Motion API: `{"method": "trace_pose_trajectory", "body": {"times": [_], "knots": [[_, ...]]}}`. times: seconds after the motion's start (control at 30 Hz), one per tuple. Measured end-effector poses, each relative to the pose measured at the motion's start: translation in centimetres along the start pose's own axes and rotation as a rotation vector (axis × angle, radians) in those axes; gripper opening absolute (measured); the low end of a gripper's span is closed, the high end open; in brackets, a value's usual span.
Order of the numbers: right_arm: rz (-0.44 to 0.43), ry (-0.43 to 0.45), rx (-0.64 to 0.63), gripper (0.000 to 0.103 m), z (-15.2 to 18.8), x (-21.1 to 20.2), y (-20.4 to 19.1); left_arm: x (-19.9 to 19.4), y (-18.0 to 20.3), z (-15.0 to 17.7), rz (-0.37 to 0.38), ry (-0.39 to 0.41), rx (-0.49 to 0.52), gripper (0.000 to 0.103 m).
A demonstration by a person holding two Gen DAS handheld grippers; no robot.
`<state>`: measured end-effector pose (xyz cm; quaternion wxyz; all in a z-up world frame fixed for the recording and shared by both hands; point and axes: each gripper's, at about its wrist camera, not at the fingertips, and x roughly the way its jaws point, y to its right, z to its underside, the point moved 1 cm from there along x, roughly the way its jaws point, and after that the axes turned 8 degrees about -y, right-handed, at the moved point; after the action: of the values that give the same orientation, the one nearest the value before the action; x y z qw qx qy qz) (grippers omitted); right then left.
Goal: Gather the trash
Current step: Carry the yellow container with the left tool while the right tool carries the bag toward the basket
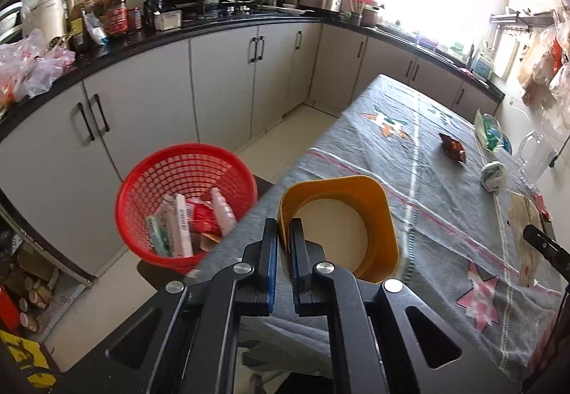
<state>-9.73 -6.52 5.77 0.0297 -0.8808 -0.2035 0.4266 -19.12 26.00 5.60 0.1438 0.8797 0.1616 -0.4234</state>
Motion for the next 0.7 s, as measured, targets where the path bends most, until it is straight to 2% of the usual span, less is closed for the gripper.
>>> {"method": "trace_pose_trajectory", "body": {"times": [0.7], "knots": [[-0.061, -0.049, -0.127, 0.038, 0.4, 2.1, -8.3, 1.3, -4.6, 0.7, -0.043, -0.019, -0.069, 0.006]]}}
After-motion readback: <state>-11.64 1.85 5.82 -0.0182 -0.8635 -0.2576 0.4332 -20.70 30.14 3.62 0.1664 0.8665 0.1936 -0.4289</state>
